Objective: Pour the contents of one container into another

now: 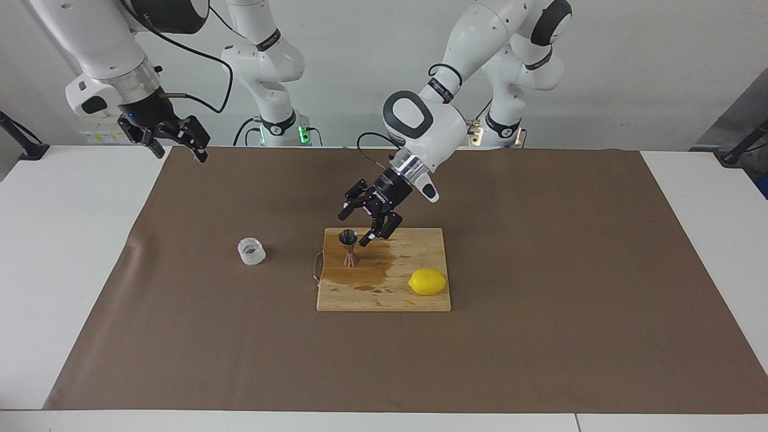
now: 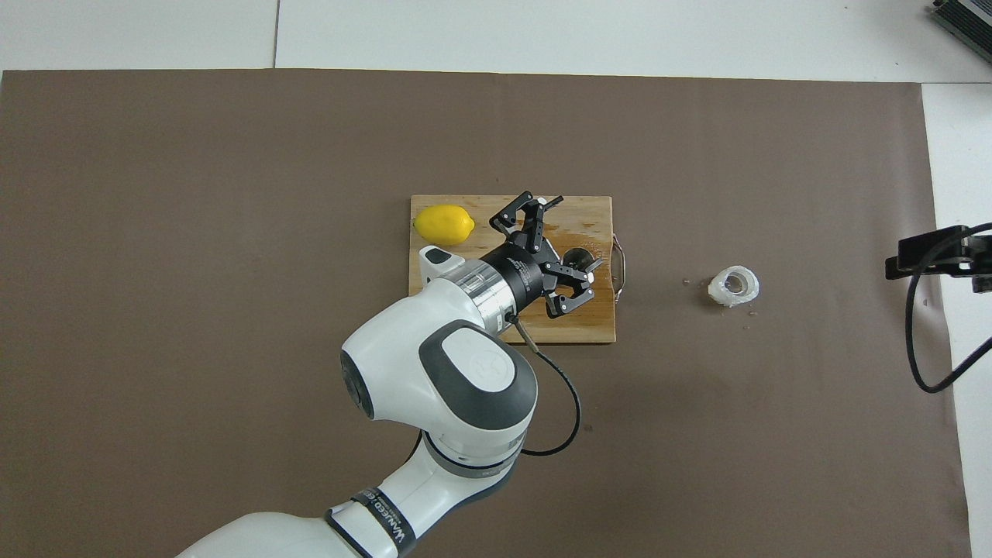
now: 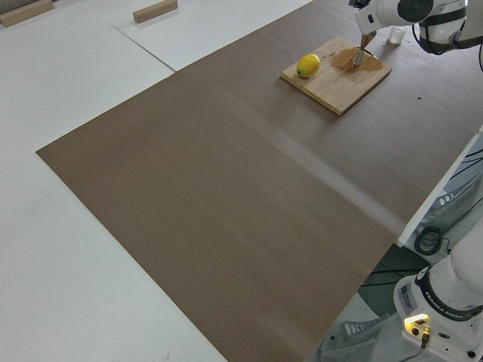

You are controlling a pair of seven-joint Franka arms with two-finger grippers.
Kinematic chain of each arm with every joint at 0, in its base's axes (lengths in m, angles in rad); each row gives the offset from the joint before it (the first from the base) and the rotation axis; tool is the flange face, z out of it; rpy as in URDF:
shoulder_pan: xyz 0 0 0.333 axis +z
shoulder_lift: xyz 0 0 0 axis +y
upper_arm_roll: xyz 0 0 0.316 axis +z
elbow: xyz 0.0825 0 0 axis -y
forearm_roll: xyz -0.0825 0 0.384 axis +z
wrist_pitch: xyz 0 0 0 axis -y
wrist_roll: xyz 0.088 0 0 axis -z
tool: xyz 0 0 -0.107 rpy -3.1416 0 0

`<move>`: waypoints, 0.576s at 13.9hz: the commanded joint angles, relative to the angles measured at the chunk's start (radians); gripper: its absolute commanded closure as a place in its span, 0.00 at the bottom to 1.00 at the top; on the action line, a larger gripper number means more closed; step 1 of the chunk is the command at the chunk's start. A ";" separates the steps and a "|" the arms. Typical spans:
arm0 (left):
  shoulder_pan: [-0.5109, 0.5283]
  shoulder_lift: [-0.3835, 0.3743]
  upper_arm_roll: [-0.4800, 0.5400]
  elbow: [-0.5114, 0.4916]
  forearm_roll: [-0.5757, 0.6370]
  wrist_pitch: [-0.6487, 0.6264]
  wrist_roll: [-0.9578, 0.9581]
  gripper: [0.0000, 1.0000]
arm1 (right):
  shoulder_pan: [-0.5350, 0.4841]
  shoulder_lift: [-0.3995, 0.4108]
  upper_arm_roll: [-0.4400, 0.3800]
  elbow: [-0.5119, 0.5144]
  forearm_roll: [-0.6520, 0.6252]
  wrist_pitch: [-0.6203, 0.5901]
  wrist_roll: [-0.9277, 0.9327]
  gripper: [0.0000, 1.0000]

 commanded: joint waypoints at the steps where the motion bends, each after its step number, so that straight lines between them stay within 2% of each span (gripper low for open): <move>1: 0.025 -0.024 0.010 -0.028 0.054 0.010 0.053 0.00 | -0.004 -0.013 0.004 -0.013 0.009 -0.006 0.017 0.00; 4: 0.080 -0.047 0.008 -0.065 0.144 -0.015 0.059 0.00 | -0.003 -0.013 0.004 -0.013 0.009 -0.006 0.017 0.00; 8: 0.181 -0.081 0.011 -0.102 0.212 -0.195 0.059 0.00 | -0.004 -0.013 0.004 -0.013 0.009 -0.006 0.017 0.00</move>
